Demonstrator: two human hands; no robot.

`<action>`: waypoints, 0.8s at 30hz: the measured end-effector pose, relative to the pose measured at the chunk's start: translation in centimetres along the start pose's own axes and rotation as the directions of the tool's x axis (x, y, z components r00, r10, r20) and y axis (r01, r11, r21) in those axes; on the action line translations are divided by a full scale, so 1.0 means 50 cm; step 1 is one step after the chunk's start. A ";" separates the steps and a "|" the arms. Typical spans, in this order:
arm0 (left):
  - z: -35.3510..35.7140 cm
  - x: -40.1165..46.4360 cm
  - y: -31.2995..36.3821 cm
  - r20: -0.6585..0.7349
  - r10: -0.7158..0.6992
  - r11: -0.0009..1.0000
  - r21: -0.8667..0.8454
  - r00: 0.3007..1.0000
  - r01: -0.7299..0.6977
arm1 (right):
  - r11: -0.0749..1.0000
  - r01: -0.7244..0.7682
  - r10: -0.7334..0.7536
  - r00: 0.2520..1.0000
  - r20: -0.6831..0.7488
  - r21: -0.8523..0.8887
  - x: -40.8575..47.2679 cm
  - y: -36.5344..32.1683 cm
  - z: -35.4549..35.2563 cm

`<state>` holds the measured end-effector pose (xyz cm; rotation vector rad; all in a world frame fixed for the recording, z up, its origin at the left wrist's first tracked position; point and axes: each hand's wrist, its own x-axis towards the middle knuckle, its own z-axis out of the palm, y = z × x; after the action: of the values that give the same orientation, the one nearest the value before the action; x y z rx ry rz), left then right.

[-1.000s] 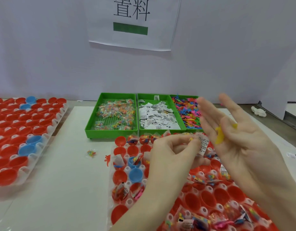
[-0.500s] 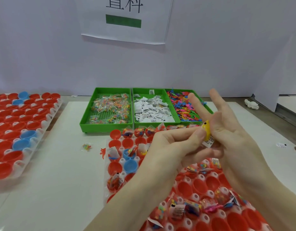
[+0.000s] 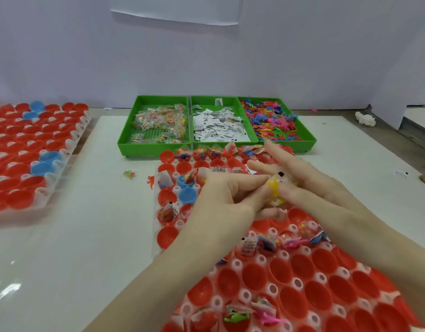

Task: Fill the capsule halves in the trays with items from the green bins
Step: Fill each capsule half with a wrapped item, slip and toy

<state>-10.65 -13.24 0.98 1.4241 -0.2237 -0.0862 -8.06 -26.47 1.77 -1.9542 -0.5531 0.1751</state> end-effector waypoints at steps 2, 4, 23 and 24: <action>-0.016 -0.035 -0.012 -0.027 0.053 0.996 0.074 0.998 -0.051 | 0.999 0.036 -0.036 0.998 -0.050 0.007 -0.051 -0.018 0.003; -0.012 -0.048 -0.024 -0.014 0.096 0.983 0.159 0.995 -0.092 | 0.994 0.076 -0.087 0.985 -0.148 -0.078 -0.076 -0.016 0.006; -0.019 -0.135 -0.053 0.192 0.110 0.527 0.820 0.975 -0.221 | 0.939 -0.064 0.019 0.991 -0.132 -0.338 -0.213 0.033 0.016; -0.017 -0.137 -0.051 0.207 0.097 0.508 0.831 0.974 -0.227 | 0.927 -0.055 0.017 0.994 -0.106 -0.372 -0.214 0.035 0.017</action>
<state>-16.95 -11.47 -2.36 2.4010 -0.5731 0.1110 -17.28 -31.20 -1.47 -2.3321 -0.5111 -0.0104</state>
